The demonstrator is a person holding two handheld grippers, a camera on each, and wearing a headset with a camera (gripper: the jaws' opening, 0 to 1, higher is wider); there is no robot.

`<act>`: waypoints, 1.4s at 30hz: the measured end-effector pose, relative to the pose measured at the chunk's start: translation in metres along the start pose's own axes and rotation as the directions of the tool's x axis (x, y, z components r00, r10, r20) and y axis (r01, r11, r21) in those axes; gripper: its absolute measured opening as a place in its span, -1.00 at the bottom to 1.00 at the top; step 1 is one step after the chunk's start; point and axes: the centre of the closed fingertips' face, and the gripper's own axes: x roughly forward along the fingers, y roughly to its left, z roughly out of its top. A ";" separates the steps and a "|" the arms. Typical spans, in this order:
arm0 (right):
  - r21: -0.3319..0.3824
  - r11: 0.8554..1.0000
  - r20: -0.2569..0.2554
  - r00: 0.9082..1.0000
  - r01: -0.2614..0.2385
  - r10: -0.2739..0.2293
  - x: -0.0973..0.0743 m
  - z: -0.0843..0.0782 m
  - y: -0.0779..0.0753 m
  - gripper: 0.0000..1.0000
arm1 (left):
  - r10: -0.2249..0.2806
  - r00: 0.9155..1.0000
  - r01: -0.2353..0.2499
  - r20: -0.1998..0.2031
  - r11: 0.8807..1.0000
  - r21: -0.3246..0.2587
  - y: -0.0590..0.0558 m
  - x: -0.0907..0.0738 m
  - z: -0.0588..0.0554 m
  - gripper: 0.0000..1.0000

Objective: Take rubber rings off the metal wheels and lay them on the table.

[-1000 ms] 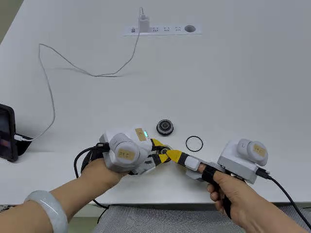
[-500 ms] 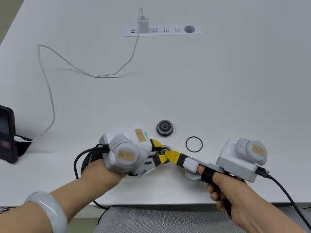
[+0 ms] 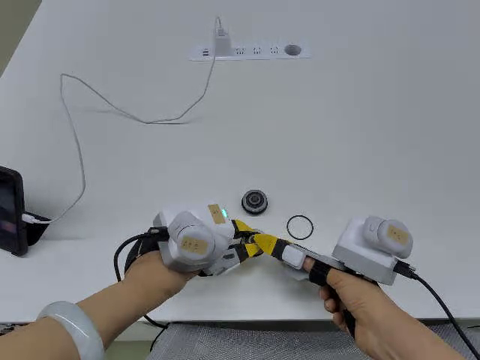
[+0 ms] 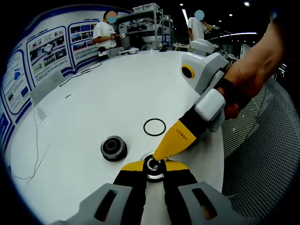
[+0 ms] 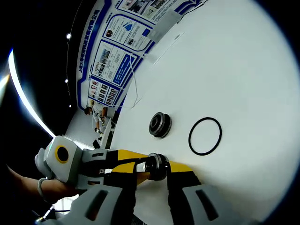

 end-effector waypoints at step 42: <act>-0.008 1.000 -0.020 0.999 -0.027 0.027 -0.006 -0.004 0.009 -0.40 | -0.001 1.000 0.001 0.002 1.000 -0.001 0.000 0.000 0.000 -0.74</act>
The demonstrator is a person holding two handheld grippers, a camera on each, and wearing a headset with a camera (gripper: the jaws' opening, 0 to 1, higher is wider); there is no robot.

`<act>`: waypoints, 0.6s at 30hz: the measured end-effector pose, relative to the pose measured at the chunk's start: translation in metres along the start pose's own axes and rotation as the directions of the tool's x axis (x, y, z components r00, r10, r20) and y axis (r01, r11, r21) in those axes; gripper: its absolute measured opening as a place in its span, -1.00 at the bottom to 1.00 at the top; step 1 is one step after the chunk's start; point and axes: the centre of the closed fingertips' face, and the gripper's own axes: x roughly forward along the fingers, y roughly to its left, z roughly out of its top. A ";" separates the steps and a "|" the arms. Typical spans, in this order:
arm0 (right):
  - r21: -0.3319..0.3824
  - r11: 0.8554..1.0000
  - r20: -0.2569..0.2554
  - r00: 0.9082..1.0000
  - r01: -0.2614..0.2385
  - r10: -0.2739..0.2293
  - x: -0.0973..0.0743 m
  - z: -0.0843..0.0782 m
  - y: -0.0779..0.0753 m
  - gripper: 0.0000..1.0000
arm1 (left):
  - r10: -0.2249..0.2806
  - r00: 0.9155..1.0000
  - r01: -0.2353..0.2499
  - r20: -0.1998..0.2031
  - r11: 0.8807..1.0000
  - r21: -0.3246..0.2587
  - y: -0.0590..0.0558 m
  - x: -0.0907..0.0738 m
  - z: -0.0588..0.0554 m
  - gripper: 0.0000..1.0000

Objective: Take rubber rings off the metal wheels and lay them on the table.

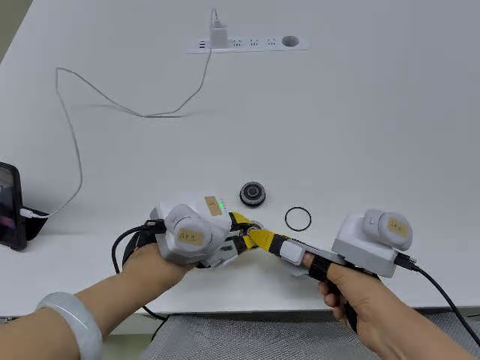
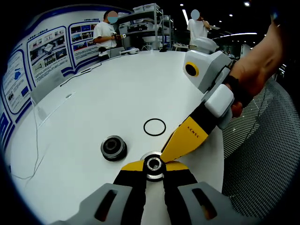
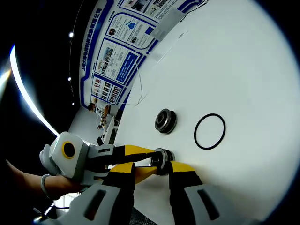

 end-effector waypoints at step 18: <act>-0.013 1.000 0.009 1.000 0.022 -0.022 -0.002 0.004 -0.007 -0.67 | -0.001 1.000 0.001 -0.001 1.000 0.003 0.000 0.000 0.000 -0.74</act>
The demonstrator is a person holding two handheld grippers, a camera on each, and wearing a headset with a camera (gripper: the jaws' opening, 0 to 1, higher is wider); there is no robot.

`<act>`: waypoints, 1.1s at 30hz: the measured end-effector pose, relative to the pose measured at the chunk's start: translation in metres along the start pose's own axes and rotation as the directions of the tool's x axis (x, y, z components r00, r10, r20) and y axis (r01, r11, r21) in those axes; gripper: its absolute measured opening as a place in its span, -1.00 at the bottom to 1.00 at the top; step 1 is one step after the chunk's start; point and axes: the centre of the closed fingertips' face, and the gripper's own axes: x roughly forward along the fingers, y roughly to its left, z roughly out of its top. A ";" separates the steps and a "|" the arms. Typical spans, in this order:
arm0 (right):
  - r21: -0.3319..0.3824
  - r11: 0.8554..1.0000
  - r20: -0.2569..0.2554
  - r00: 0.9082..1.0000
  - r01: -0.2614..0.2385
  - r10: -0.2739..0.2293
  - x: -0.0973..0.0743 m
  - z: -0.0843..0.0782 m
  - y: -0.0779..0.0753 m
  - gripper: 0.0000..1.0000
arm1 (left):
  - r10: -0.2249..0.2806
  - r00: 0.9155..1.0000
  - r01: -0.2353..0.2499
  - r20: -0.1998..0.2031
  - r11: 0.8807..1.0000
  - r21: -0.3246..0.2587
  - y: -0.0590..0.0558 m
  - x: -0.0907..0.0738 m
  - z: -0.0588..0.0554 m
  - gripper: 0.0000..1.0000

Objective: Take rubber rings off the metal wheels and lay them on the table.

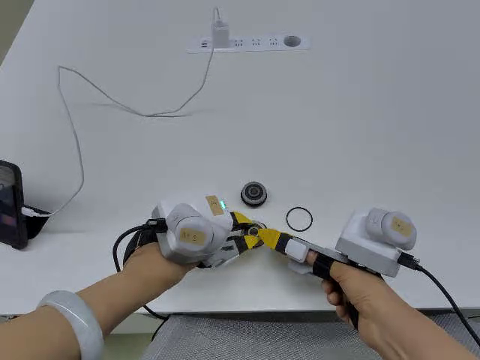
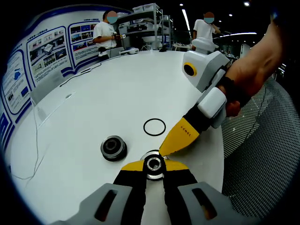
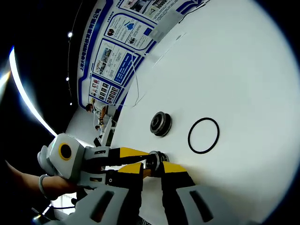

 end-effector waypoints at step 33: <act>-0.067 0.995 -0.003 0.998 0.069 -0.069 0.000 0.000 -0.007 -0.97 | 0.000 1.000 0.000 -0.002 1.000 0.001 0.001 0.000 0.000 -0.74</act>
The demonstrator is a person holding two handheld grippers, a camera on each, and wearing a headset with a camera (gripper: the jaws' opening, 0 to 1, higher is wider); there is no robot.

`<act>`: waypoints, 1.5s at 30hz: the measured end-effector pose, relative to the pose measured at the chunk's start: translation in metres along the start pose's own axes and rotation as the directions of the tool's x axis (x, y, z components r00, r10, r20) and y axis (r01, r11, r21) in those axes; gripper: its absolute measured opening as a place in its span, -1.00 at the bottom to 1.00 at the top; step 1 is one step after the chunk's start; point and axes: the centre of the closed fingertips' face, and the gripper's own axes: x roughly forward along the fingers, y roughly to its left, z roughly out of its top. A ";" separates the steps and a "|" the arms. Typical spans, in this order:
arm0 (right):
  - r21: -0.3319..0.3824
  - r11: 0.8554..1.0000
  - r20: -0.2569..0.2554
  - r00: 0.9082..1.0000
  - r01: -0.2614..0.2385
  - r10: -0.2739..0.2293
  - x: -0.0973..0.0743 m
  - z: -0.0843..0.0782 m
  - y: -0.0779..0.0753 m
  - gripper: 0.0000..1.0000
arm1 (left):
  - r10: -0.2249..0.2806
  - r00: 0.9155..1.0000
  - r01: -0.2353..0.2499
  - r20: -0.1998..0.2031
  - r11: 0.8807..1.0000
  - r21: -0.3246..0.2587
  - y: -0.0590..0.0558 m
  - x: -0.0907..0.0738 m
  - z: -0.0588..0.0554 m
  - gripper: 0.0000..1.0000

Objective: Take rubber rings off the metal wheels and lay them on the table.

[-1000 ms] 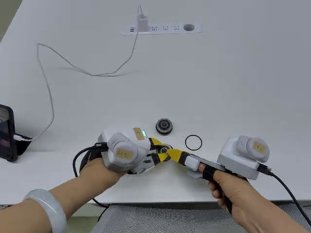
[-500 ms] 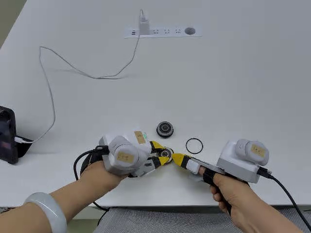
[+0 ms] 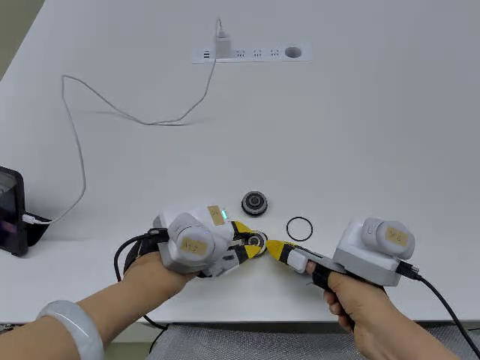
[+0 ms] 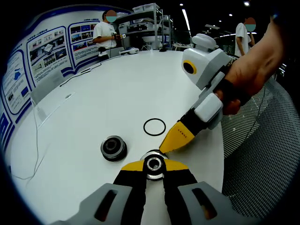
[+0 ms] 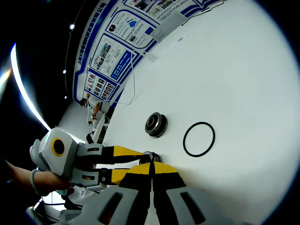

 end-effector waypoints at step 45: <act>-0.132 0.990 -0.044 0.997 0.055 -0.061 -0.009 -0.003 -0.006 -0.96 | -0.001 1.000 0.001 -0.001 1.000 0.007 0.000 0.000 0.000 -0.74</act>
